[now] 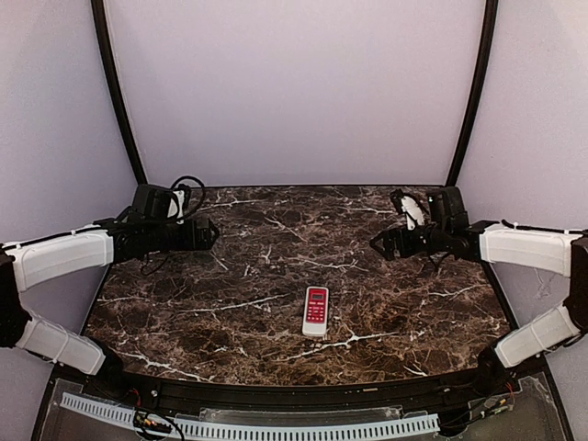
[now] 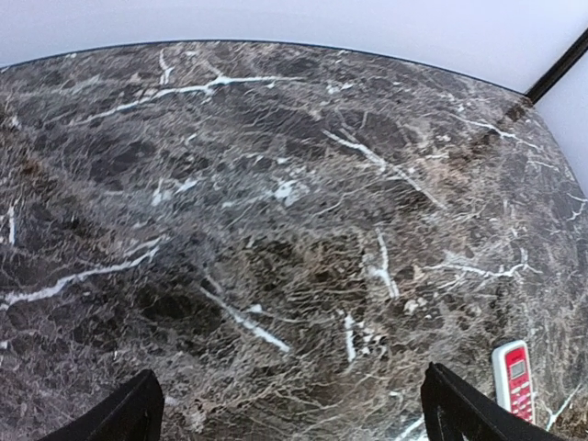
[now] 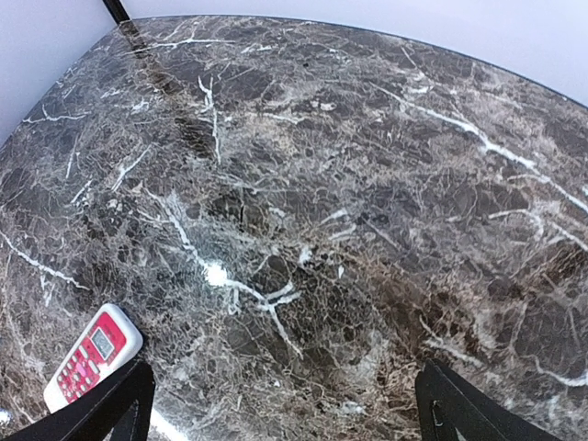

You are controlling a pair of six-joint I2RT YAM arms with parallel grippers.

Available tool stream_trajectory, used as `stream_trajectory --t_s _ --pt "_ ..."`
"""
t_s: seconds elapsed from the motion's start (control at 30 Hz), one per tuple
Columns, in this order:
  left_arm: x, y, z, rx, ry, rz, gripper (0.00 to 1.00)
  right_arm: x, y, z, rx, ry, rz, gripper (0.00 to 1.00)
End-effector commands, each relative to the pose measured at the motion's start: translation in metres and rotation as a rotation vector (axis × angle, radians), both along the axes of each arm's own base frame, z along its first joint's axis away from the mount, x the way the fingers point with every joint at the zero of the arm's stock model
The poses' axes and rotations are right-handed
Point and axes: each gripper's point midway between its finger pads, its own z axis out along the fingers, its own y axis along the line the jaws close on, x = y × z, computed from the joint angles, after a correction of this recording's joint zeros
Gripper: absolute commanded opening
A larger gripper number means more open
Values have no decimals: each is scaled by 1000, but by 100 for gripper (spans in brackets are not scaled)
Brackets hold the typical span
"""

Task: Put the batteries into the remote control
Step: Reset both arms

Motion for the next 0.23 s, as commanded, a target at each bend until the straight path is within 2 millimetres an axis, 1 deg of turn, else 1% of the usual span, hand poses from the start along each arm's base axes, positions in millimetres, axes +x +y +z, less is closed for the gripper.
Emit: stream_trajectory --t_s 0.0,0.03,0.1,0.2 --pt "-8 17 -25 15 26 64 99 -4 1 -7 77 -31 -8 99" --pt "-10 18 -29 14 32 66 99 -5 0 -10 82 -29 -9 99" --pt "-10 17 -29 9 22 62 98 -6 -1 -10 87 -33 -11 99" --pt "-7 17 -23 8 -5 59 99 -6 1 -5 95 -44 -1 99"
